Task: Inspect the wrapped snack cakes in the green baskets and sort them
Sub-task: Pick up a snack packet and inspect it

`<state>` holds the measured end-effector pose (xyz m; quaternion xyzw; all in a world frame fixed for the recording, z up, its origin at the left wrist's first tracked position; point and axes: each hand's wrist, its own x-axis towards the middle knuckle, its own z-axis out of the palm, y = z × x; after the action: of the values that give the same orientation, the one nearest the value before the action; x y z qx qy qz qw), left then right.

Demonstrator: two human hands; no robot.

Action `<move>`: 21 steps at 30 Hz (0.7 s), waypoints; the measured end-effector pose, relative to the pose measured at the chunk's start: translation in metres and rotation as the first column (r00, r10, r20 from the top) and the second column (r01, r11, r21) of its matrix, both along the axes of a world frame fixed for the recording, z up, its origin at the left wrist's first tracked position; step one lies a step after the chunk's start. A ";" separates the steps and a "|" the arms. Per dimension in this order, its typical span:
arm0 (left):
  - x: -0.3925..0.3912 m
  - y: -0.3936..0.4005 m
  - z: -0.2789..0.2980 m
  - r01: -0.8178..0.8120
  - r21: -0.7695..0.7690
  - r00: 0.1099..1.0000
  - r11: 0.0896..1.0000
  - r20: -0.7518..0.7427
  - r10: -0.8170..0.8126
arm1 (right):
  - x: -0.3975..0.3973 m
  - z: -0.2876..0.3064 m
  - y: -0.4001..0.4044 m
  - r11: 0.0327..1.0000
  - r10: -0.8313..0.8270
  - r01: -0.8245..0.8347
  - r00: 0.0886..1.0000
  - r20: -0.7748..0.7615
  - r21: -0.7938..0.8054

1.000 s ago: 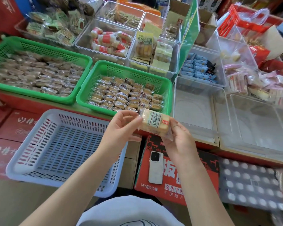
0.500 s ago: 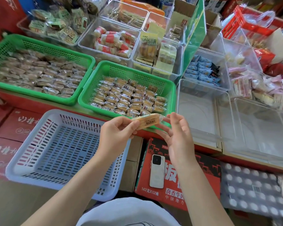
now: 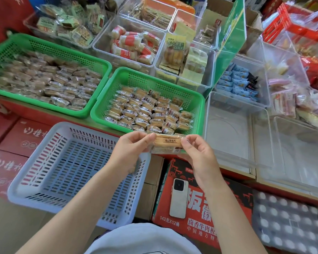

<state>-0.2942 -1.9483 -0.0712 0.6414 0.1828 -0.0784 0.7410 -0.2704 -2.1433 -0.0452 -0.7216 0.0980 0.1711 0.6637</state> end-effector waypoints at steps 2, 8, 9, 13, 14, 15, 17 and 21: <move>0.006 0.000 -0.001 0.035 -0.073 0.999 0.997 -0.004 -0.035 | 0.007 -0.003 0.001 0.999 -0.023 0.024 0.999 -0.037 0.021; 0.026 0.003 -0.006 0.187 -0.189 0.982 0.964 0.048 -0.181 | 0.032 -0.010 0.001 0.986 -0.086 0.109 0.980 -0.181 0.122; 0.031 0.002 -0.006 0.196 -0.217 0.981 0.956 0.047 -0.190 | 0.037 -0.011 0.000 0.980 -0.095 0.128 0.975 -0.203 0.154; 0.055 -0.004 -0.007 0.125 -0.348 0.992 0.929 0.013 -0.128 | 0.062 -0.020 -0.010 0.955 -0.178 0.229 0.952 -0.250 0.191; 0.062 -0.005 -0.010 0.092 -0.355 0.995 0.930 -0.009 -0.102 | 0.069 -0.024 -0.014 0.949 -0.207 0.257 0.945 -0.253 0.180; 0.069 -0.007 -0.013 0.063 -0.338 0.996 0.939 -0.041 -0.082 | 0.076 -0.025 -0.018 0.950 -0.224 0.268 0.943 -0.248 0.160; 0.085 -0.013 -0.020 0.046 -0.234 0.994 0.971 -0.084 -0.067 | 0.088 -0.029 -0.025 0.965 -0.222 0.245 0.952 -0.211 0.091; 0.116 -0.034 -0.032 0.137 -0.167 0.977 0.976 -0.140 -0.161 | 0.115 -0.042 -0.037 0.991 -0.129 0.127 0.987 -0.100 -0.032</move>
<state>-0.1787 -1.9821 -0.1035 0.5854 0.1837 -0.1970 0.7646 -0.1550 -2.1804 -0.0867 -0.7126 0.1801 0.1636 0.6580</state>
